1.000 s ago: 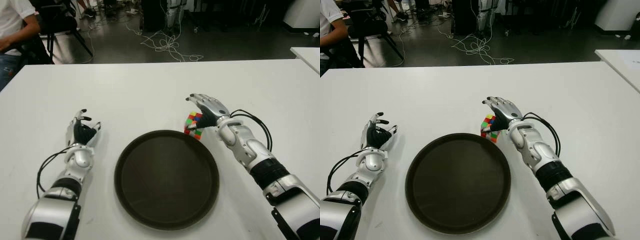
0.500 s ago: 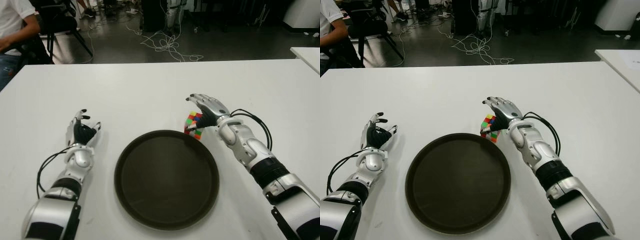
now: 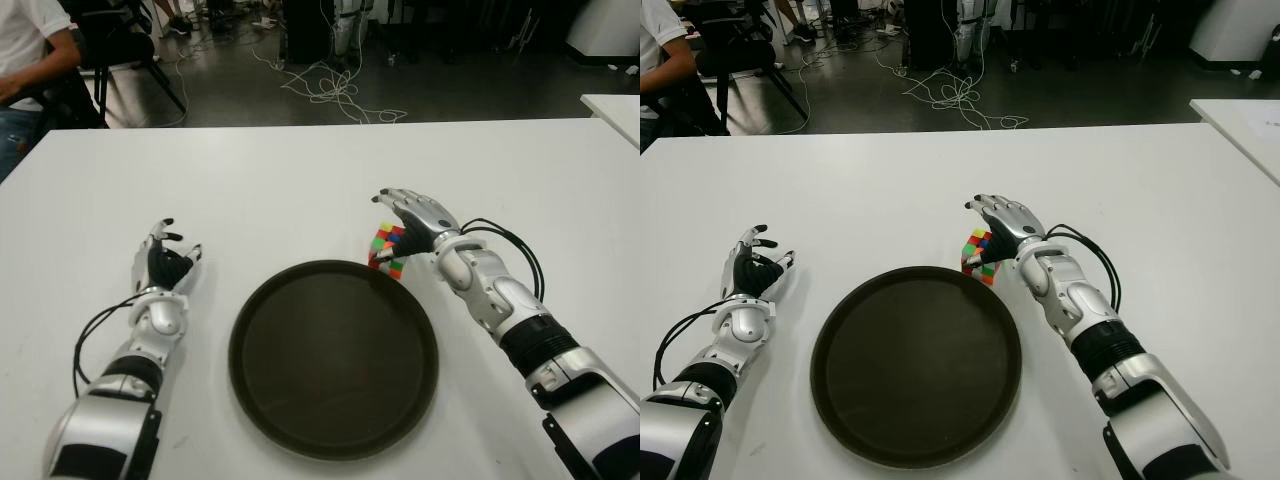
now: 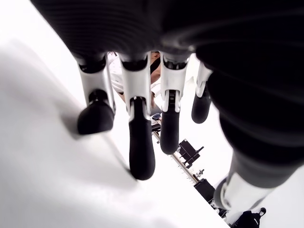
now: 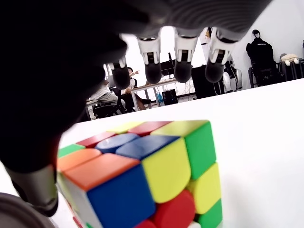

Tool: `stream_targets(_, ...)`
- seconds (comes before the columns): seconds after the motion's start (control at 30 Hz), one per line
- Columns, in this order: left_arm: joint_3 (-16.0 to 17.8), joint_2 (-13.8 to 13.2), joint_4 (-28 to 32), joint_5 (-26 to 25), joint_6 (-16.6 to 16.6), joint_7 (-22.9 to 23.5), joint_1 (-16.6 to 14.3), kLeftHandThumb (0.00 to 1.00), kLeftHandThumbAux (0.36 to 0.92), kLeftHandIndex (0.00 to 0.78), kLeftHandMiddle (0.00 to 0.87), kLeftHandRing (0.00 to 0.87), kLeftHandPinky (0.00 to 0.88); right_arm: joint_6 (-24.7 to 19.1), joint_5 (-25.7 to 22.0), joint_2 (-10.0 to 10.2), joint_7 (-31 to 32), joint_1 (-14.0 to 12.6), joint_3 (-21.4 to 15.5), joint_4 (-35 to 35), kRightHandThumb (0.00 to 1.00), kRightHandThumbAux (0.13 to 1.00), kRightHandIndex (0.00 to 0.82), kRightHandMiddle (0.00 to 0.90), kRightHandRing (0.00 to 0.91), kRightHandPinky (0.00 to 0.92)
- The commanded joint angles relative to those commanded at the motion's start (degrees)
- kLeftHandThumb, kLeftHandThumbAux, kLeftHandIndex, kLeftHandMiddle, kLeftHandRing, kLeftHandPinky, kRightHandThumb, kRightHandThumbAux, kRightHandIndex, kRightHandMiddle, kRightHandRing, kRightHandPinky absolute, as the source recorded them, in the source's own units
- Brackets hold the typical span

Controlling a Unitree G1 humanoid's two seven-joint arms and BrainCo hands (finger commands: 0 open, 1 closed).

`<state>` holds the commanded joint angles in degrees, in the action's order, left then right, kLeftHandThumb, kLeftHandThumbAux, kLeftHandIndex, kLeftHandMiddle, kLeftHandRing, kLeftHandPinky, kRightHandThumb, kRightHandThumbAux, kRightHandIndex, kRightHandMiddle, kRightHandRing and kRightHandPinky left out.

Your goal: Pick up the Rubik's Cube and put it in the plate

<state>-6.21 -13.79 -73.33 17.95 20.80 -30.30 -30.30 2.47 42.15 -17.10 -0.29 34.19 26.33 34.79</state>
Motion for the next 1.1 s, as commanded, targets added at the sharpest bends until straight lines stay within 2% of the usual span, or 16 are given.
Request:
stream_targets(0.47,0.6,0.1,0.0,-0.7,0.8,0.6,0.2,0.237,0.736,0.185,0.311,0.351,0.368,0.3,-0.2,0.1,0.2,0.0,0.2,1.1,0.007,0.681,0.0,0.0,0.021,0.041)
stream_targets(0.87,0.7,0.1,-0.1,-0.7,0.8,0.8,0.1,0.235,0.74,0.187,0.325,0.376,0.418,0.4,0.3,0.0,-1.0,-0.3,0.7,1.6,0.005,0.678,0.0,0.001,0.023,0.049)
stream_targets(1.1,0.2,0.0,0.0,-0.1,0.1,0.5,0.0,0.224,0.748,0.17,0.29,0.332,0.366,0.5,0.5,-0.2,-1.1,-0.4,0.9,2.1,0.013,0.683,0.0,0.003,0.021,0.044)
